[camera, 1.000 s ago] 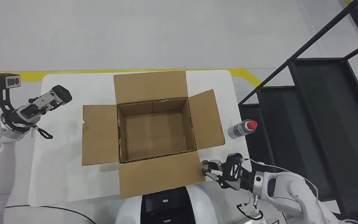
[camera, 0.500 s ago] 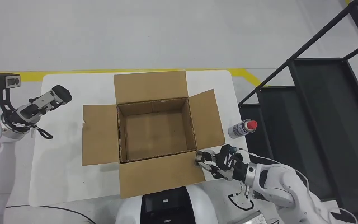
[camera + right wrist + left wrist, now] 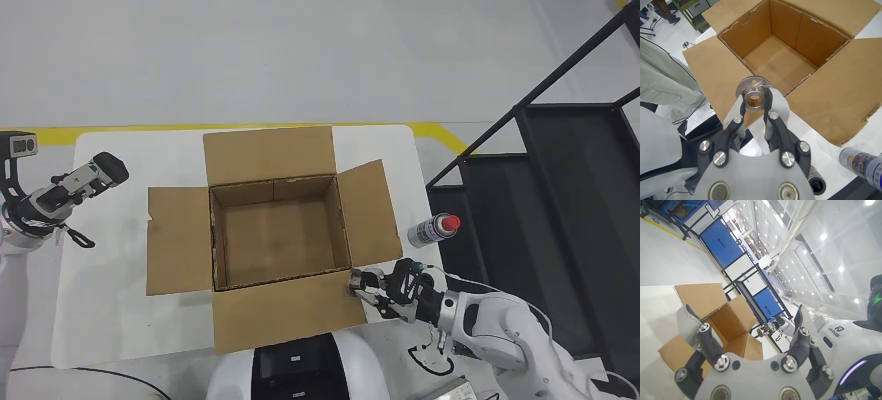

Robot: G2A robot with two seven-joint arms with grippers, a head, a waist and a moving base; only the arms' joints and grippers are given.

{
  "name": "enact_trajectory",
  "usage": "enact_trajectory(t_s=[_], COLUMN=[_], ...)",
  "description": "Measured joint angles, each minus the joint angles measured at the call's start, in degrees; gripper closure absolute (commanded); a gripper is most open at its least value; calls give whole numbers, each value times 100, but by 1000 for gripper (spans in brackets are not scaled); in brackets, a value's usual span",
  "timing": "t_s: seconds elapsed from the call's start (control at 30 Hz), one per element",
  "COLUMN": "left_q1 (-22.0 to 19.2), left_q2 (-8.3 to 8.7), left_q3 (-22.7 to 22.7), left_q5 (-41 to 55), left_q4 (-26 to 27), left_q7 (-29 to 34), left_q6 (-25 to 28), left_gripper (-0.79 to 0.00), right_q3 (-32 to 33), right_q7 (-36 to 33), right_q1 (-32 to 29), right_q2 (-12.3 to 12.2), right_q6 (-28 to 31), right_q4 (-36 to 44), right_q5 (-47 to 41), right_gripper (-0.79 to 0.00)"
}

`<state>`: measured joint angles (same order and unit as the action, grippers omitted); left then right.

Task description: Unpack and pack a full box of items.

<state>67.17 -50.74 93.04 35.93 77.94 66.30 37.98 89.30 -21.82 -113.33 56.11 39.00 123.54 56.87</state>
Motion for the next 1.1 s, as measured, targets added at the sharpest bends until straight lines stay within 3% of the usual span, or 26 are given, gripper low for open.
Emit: enact_trajectory(t_s=[0.17,0.3,0.53,0.73,1.1], left_q1=[0,0,0,0,0], left_q2=[0,0,0,0,0], left_q3=[0,0,0,0,0], left_q5=[0,0,0,0,0], left_q4=[0,0,0,0,0], left_q7=[0,0,0,0,0], left_q6=[0,0,0,0,0], left_gripper=[-785,-785,-785,-785,-785], right_q3=[-208,-740,-1934,-2583,-3547], right_q7=[69,-11,-819,-1596,-2516], right_q1=[224,750,1833,2530,3711], right_q2=[28,109,279,414,703], right_q6=[-290,-1125,-2205,-2942,-3699], right_q4=[-6,-22,-214,-407,-937], right_q5=[17,129,507,795,988], right_gripper=[0,0,0,0,0])
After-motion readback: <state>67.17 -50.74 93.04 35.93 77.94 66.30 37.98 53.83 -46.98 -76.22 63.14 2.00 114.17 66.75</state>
